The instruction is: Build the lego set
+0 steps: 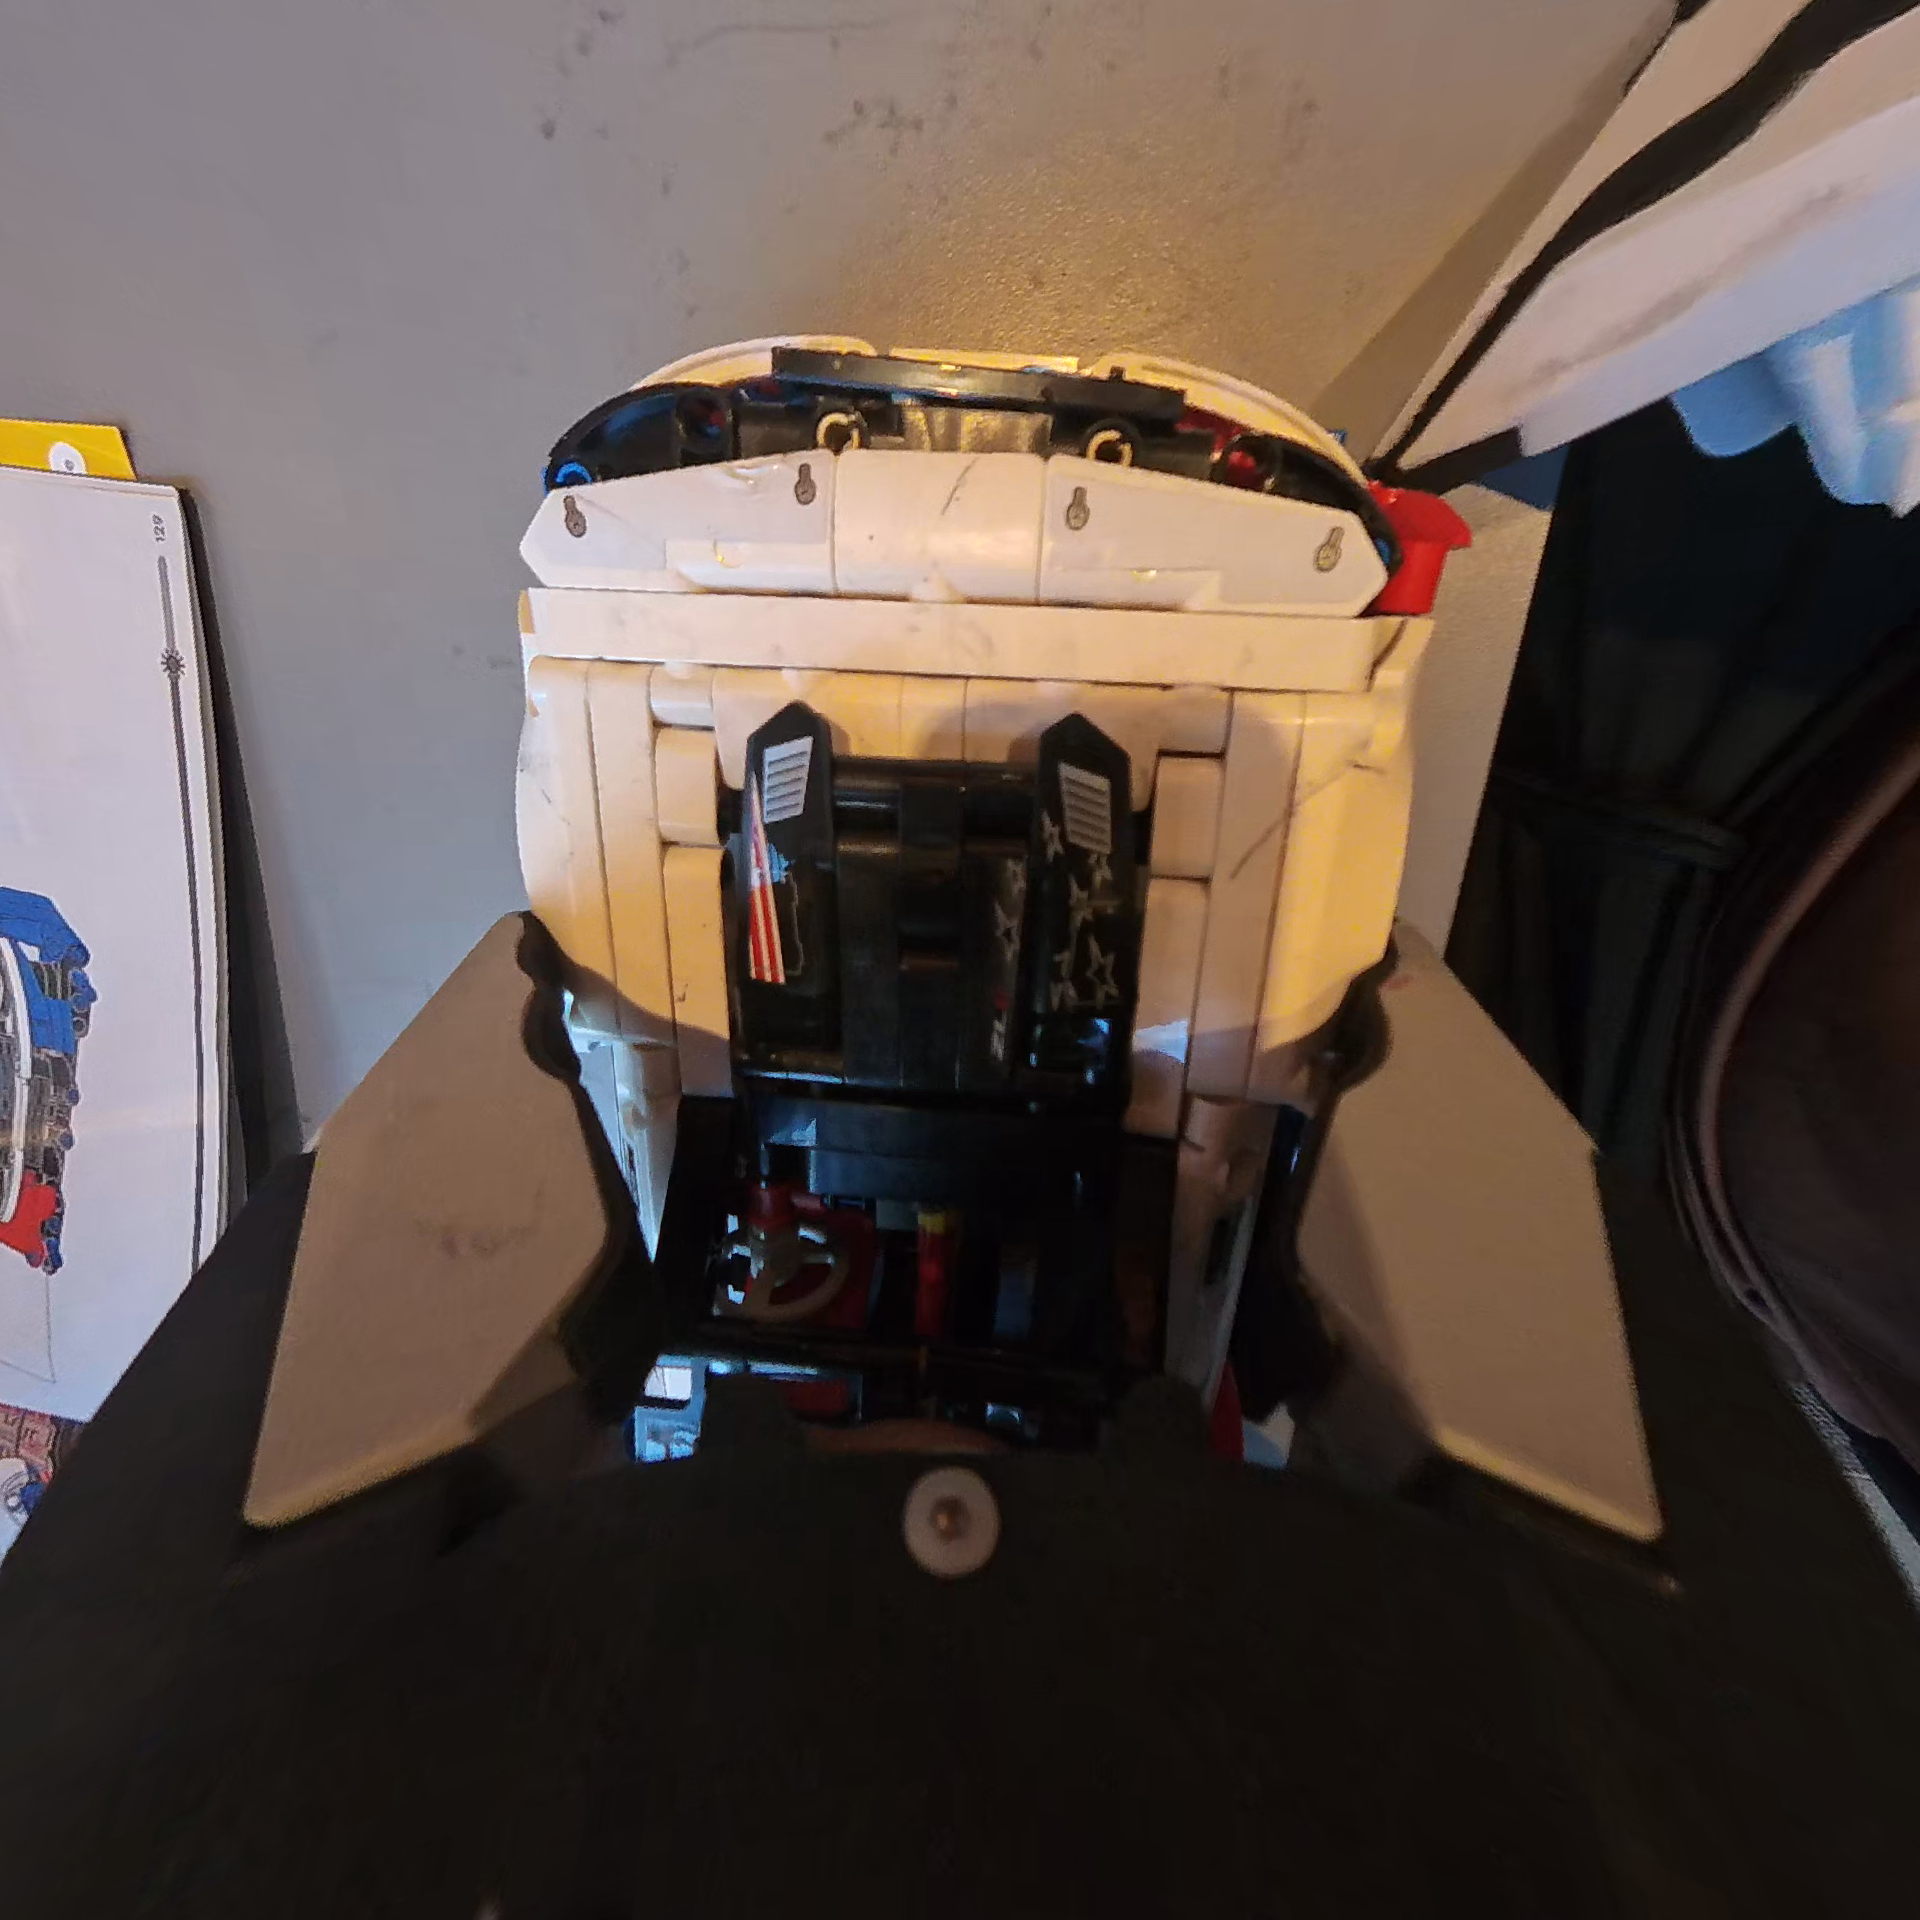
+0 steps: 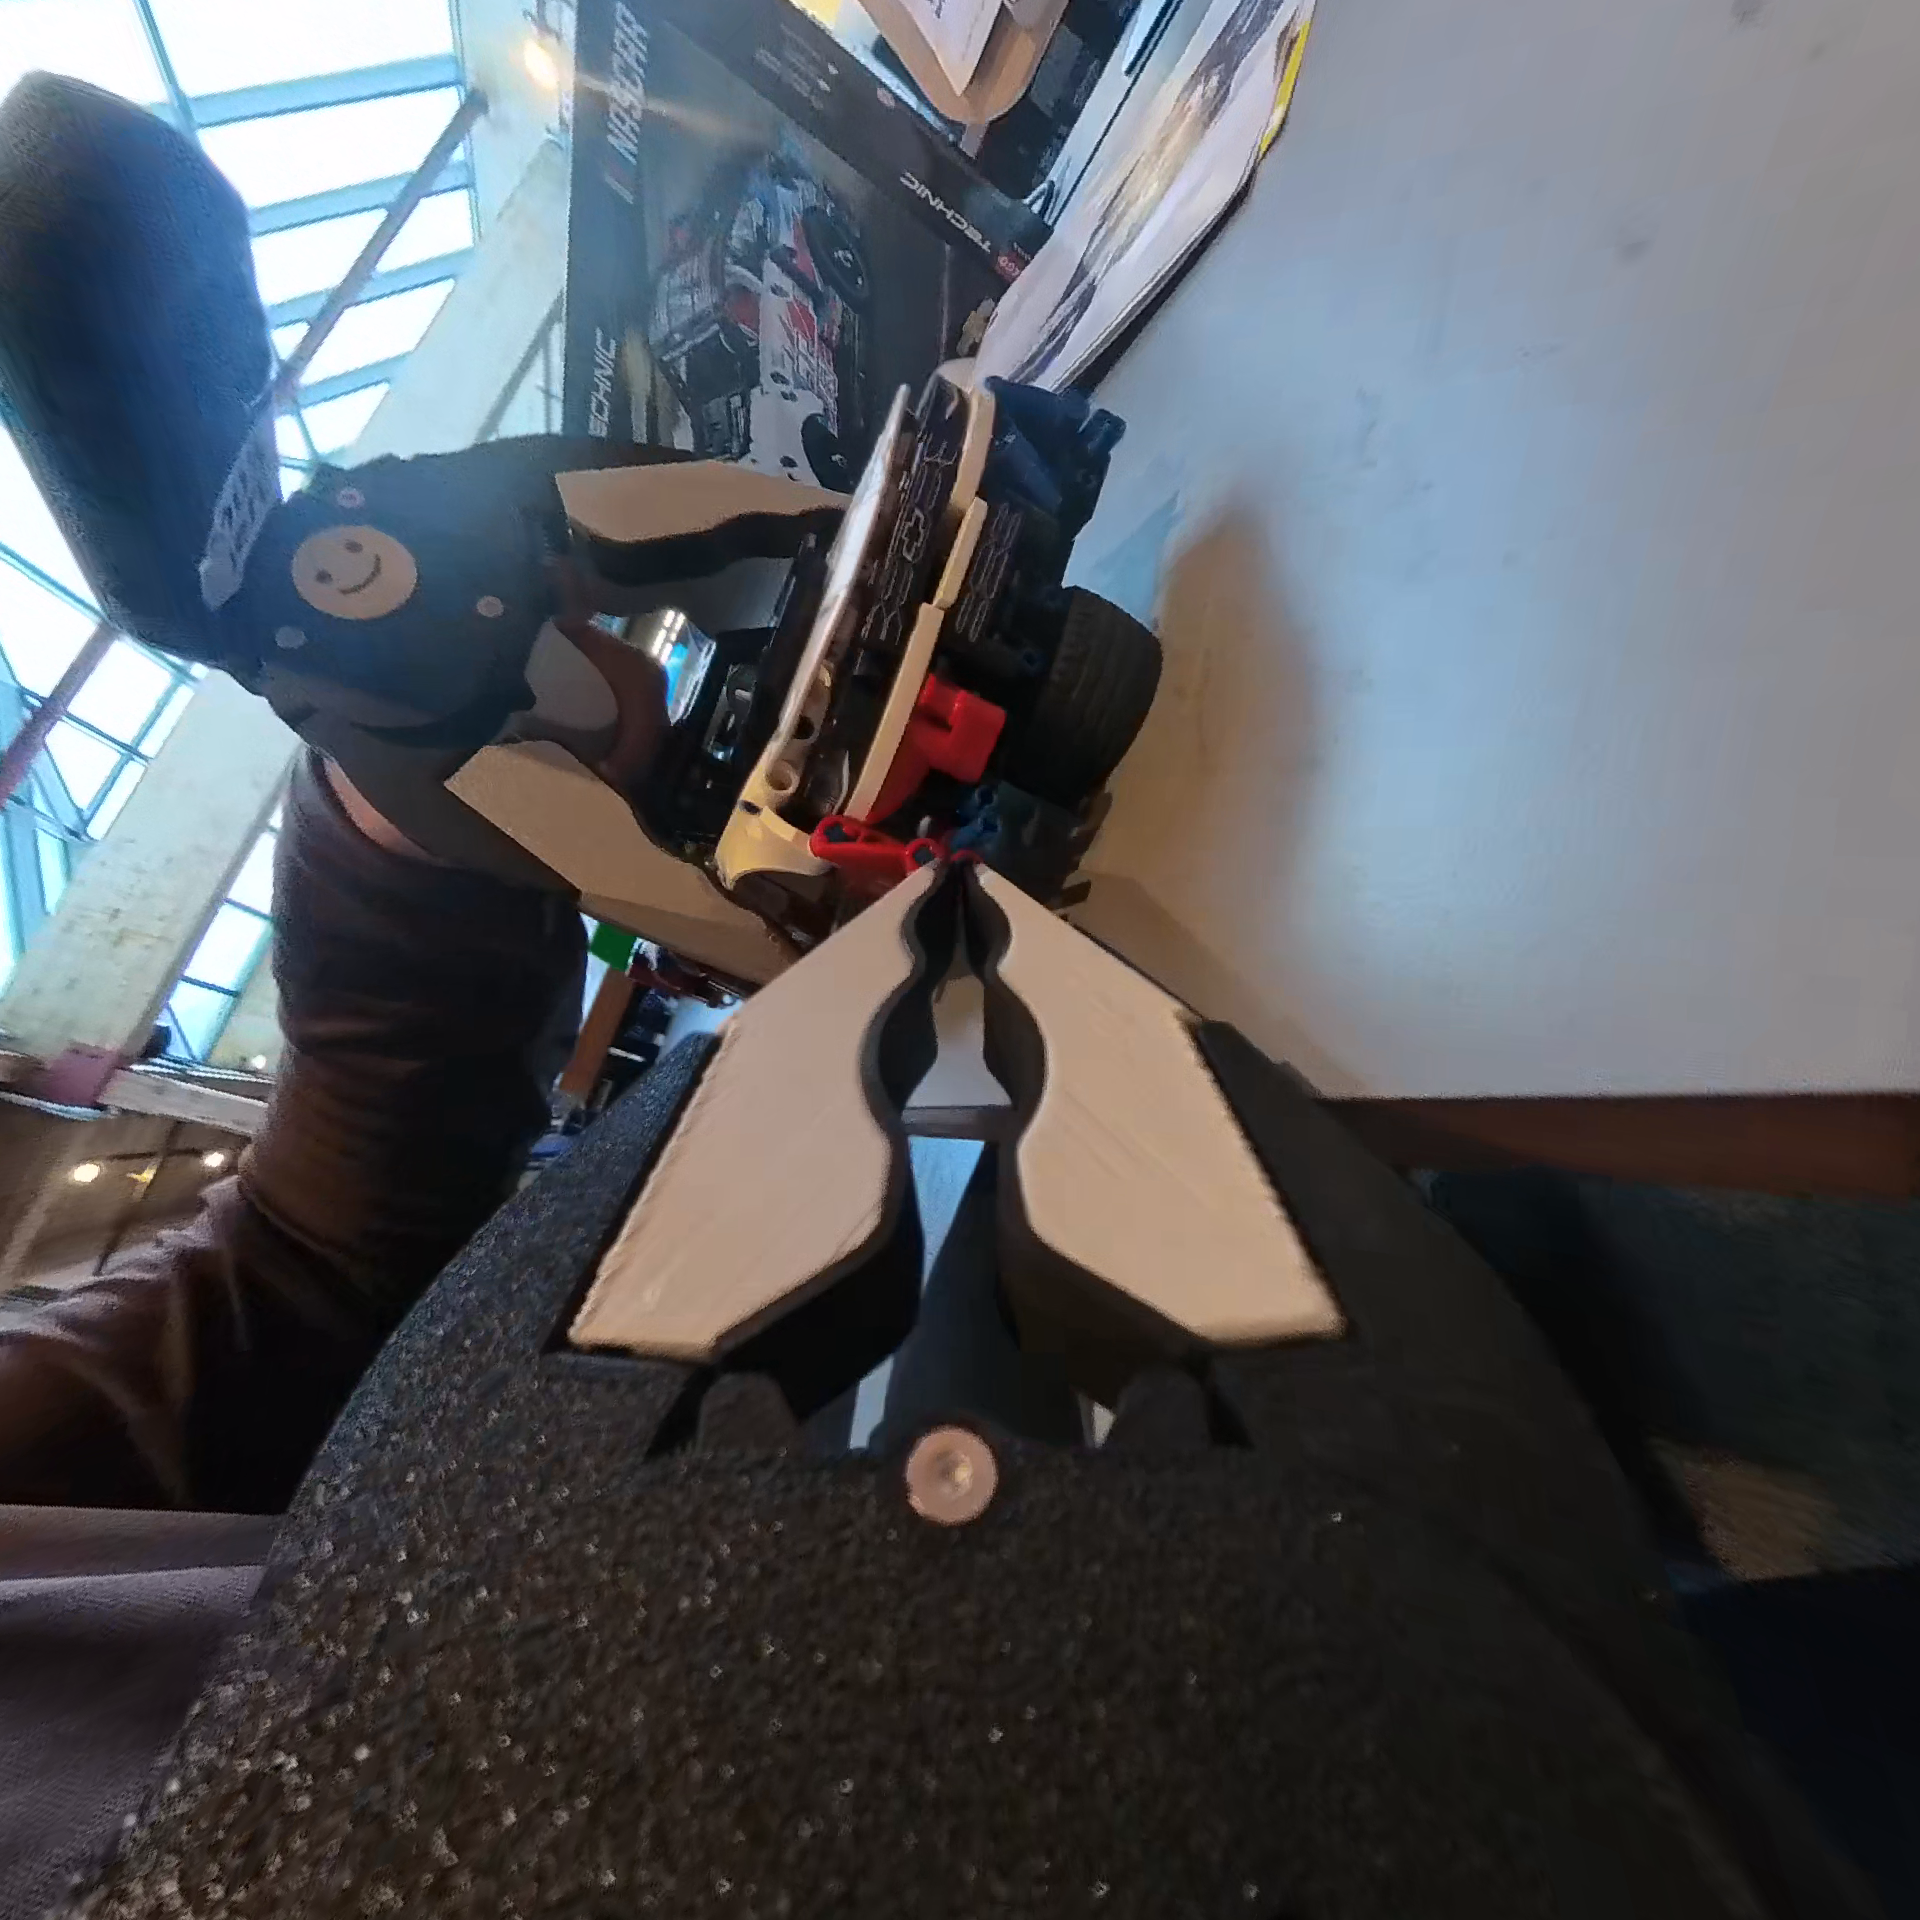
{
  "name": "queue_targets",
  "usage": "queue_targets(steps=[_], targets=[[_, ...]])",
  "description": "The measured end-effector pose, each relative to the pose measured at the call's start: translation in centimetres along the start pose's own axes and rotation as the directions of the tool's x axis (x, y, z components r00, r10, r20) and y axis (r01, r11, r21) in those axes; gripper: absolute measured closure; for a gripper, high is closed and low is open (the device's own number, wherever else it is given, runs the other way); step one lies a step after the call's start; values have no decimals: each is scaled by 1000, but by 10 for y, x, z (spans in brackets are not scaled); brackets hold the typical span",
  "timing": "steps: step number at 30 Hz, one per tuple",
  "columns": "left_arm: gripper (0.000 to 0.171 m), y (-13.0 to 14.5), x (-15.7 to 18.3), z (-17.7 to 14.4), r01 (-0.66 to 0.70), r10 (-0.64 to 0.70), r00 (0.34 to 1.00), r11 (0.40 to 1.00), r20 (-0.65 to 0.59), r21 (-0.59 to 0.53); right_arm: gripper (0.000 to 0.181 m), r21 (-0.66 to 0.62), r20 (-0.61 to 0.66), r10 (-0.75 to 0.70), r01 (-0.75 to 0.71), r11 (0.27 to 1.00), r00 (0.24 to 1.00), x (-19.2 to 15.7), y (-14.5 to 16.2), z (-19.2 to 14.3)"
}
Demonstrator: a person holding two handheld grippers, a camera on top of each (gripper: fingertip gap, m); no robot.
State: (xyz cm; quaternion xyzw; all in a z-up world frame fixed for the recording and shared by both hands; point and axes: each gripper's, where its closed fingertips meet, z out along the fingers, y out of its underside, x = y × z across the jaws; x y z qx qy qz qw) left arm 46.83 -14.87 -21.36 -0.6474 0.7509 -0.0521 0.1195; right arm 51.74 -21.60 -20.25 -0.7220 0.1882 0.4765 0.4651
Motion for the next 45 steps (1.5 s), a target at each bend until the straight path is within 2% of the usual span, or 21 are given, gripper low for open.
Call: queue_targets(steps=[8, 13, 32, 35, 37, 39, 41, 42, 45], targets=[[25, 0, -1, 1, 1, -1, 1000, 1000, -4, -4, 181, -111, -29, -238, 233, 966, 971, 0, 0, 1], [25, 1, -1, 1, 3, -3, 1000, 1000, -13, -4, 181, -139, -33, -328, 321, 937, 944, -2, 0, 2], [25, 2, -1, 1, -2, 2, 1000, 1000, 4, -10, 181, -179, -32, -521, 508, 842, 853, -3, 2, 3], [25, 1, -1, 1, -1, 1, 1000, 1000, 7, -5, 181, -227, 13, -497, 487, 843, 867, -3, 0, 1], [25, 0, 0, 1, -1, 1, 1000, 1000, 3, -3, 181, -286, 94, -579, 579, 763, 810, -9, -1, -4], [25, 0, 0, 0, 1, -1, 1000, 1000, -1, 0, 181, -344, 158, -699, 702, 623, 698, -9, 2, -10], [24, 0, 0, 0, 0, 0, 1000, 1000, -4, 4, 171, -410, 131, -812, 777, 478, 569, 8, -3, -15], [24, 0, 0, 0, 0, 0, 1000, 1000, -4, 5, 164, -408, 132, -844, 805, 431, 519, 10, -5, -17], [24, 0, 0, -1, 1, -1, 1000, 1000, 5, 2, 164, -352, 191, -899, 882, 312, 394, 0, 0, -17]])
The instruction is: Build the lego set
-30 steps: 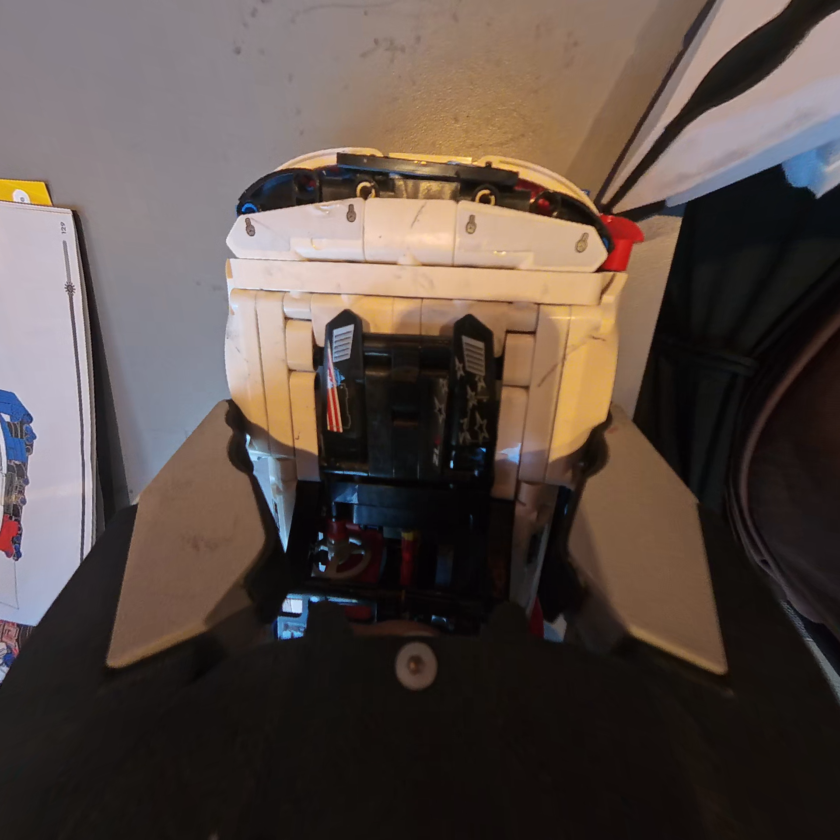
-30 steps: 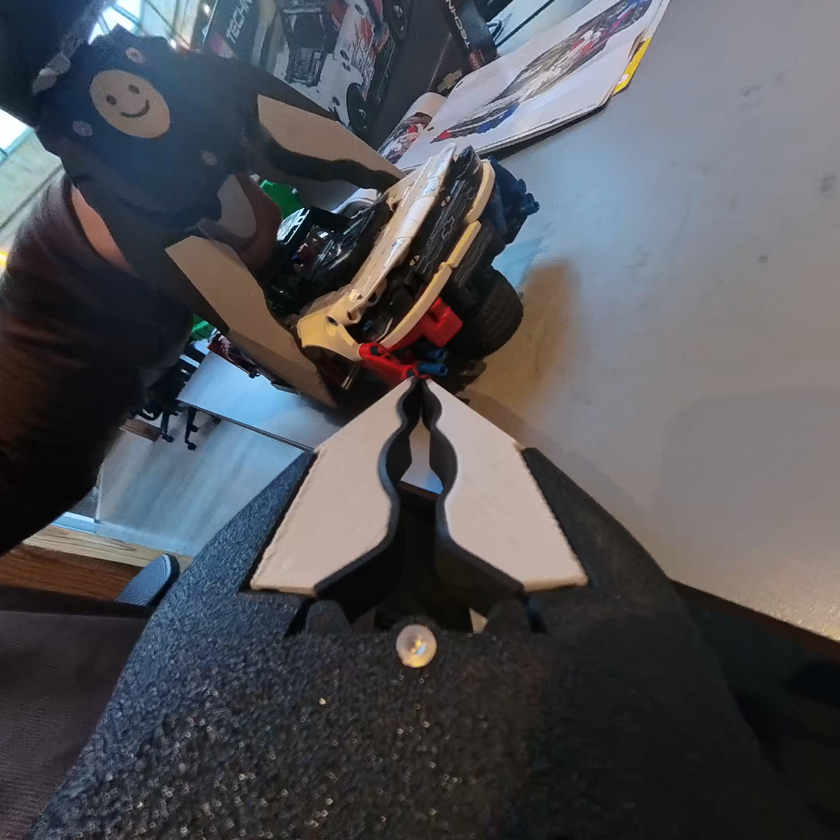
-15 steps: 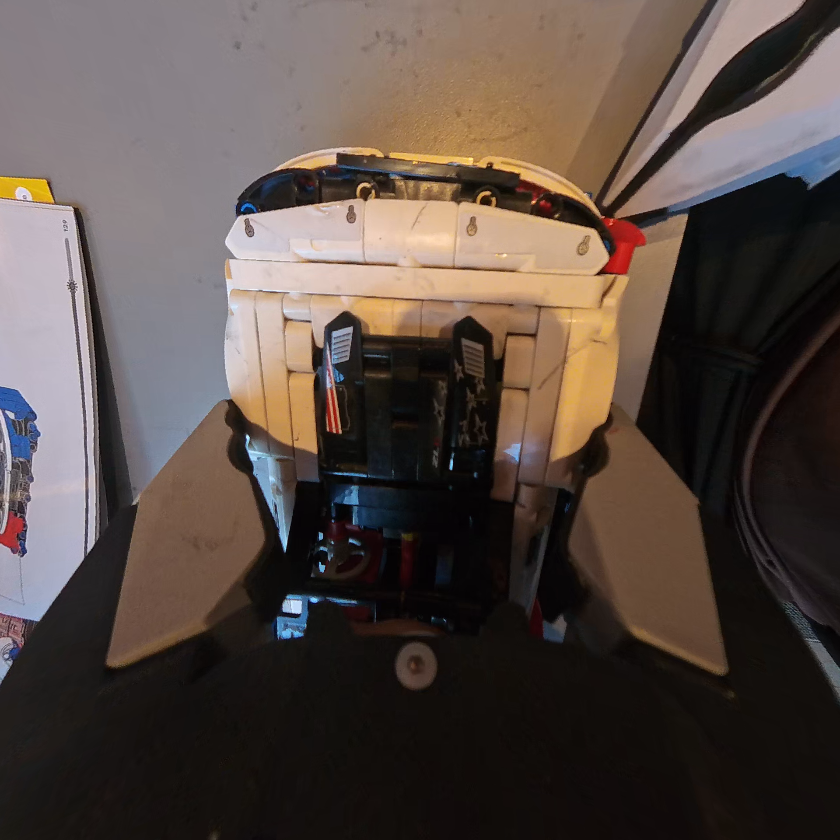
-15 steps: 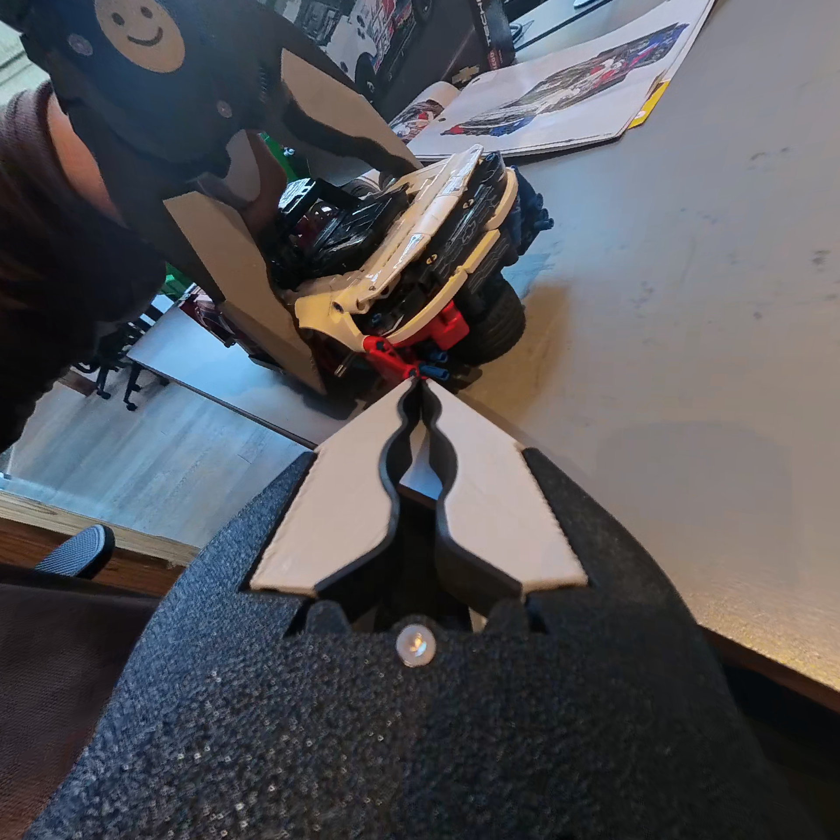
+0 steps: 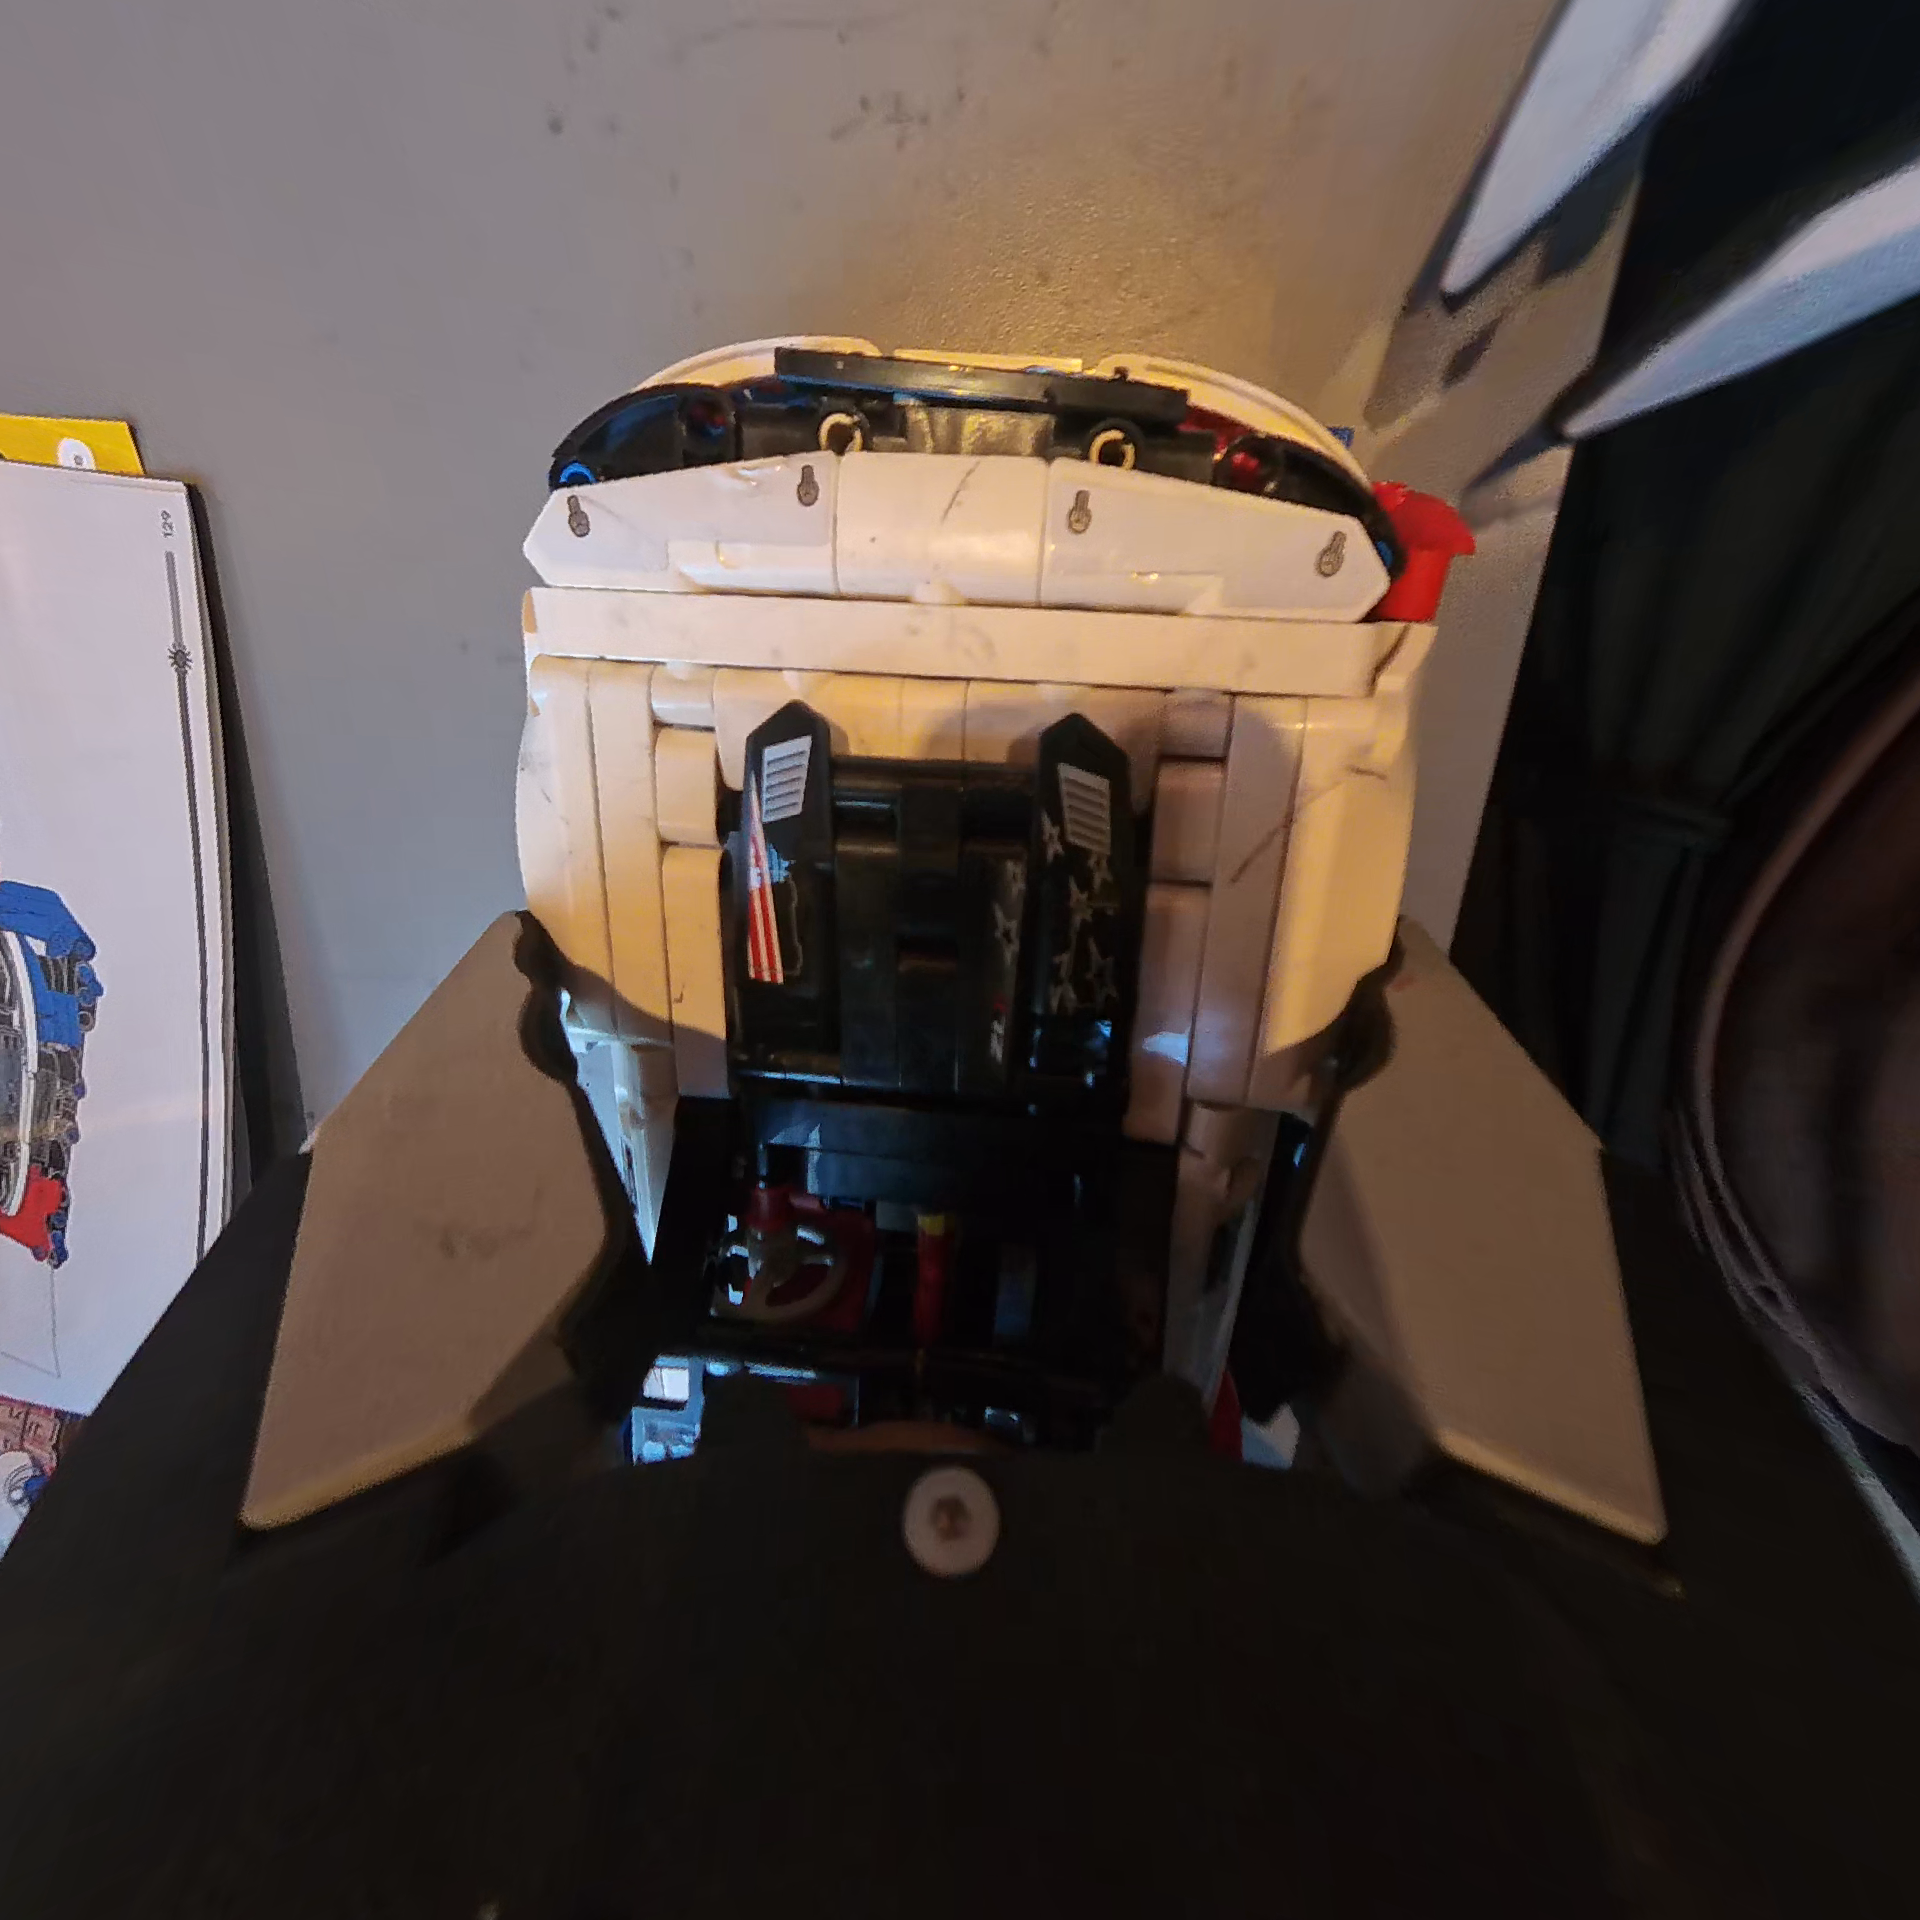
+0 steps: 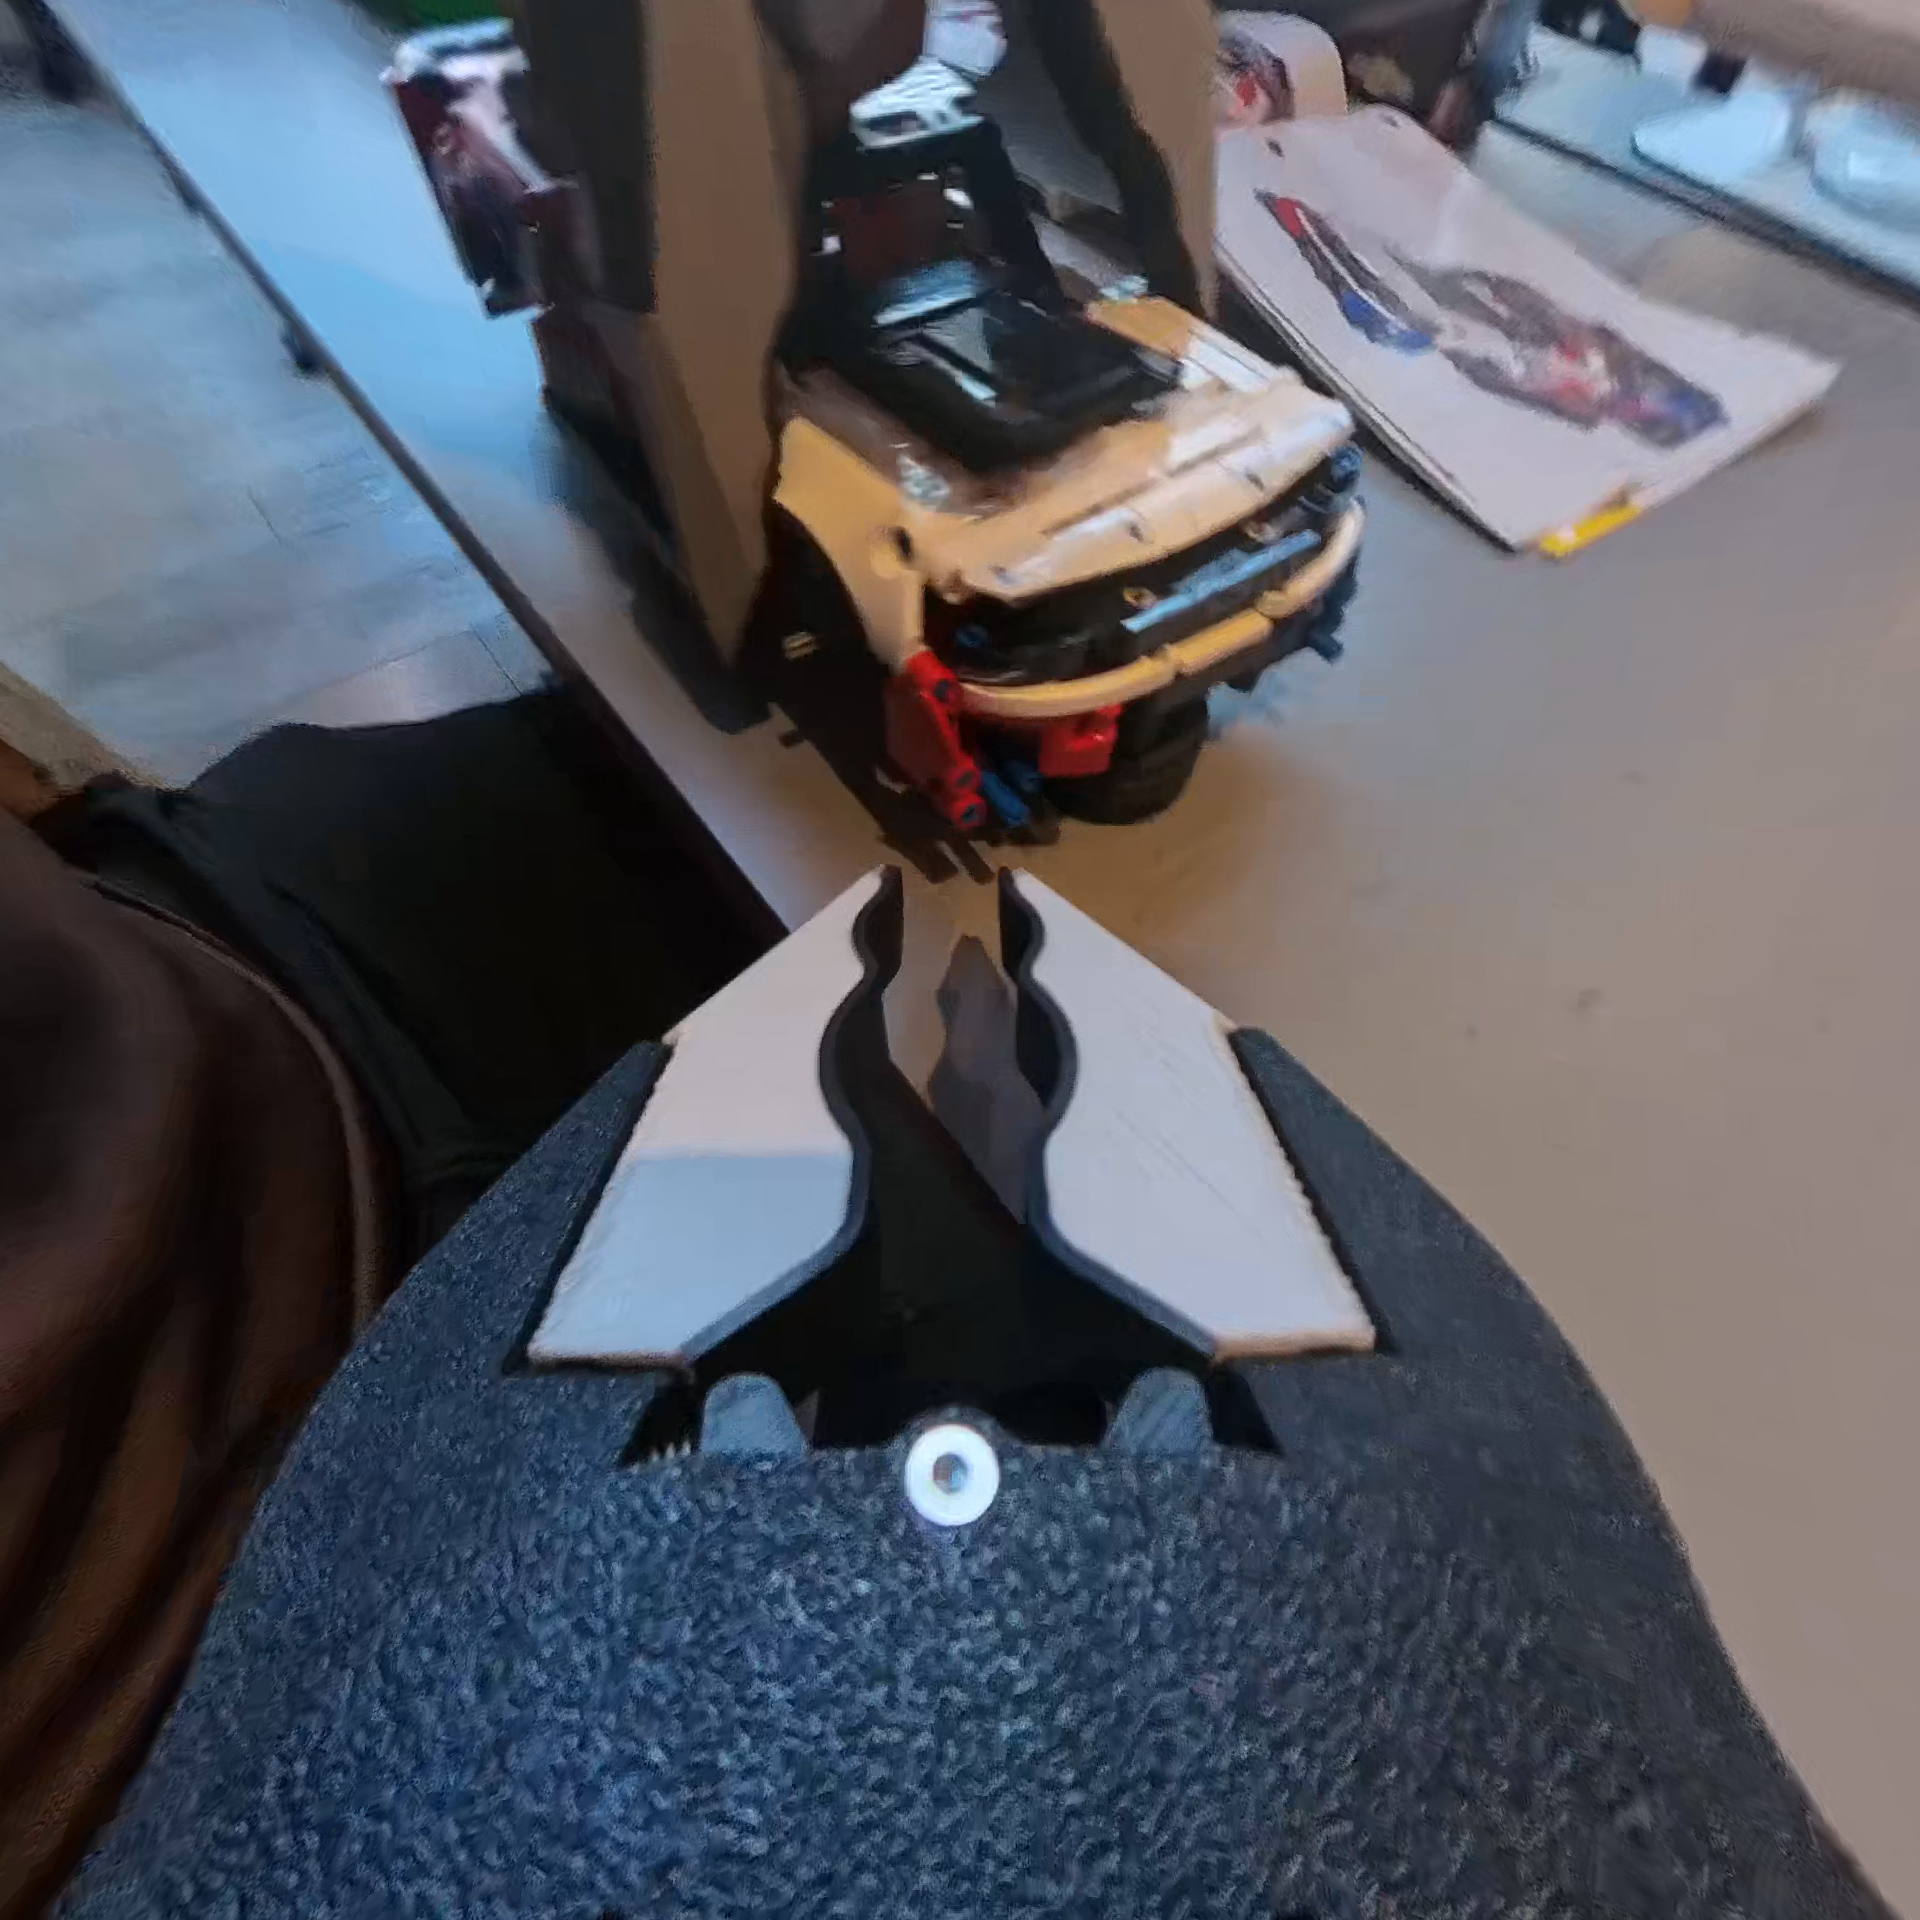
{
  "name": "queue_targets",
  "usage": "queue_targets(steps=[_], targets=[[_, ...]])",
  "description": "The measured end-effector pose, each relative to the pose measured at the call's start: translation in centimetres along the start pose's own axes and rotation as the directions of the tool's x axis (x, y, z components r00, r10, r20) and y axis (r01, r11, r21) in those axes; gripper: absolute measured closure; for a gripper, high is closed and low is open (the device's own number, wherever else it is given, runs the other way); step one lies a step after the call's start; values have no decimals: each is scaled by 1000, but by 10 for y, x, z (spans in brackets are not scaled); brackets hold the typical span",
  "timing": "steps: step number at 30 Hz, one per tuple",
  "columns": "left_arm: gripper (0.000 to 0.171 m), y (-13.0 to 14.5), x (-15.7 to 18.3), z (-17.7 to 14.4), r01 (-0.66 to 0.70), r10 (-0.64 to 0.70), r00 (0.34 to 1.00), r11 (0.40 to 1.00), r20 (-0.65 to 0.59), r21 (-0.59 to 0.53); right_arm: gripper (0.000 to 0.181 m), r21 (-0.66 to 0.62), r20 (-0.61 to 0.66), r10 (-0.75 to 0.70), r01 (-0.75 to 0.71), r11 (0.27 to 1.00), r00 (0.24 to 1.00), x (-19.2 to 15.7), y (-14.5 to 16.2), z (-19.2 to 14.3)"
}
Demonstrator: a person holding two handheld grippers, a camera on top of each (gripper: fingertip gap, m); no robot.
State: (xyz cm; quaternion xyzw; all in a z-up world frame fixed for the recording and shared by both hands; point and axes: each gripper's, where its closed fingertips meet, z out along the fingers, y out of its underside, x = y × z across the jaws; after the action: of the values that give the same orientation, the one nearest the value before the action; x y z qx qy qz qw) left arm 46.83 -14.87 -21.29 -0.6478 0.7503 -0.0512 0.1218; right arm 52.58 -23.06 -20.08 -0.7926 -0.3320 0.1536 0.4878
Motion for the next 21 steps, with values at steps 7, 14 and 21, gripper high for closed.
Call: queue_targets(steps=[7, 14, 21], targets=[[24, -1, 0, 0, 12, -12, 1000, 1000, -10, -2, 164, 0, -163, -295, 299, 954, 941, 1, -4, 3], [24, -1, 0, -1, 8, -8, 1000, 1000, 18, 7, 151, 41, -139, -280, 288, 957, 950, -1, -8, 6], [24, -1, -1, -1, -1, 1, 999, 1000, 39, 11, 139, -2, -124, -199, 201, 980, 972, 20, -12, 10]])
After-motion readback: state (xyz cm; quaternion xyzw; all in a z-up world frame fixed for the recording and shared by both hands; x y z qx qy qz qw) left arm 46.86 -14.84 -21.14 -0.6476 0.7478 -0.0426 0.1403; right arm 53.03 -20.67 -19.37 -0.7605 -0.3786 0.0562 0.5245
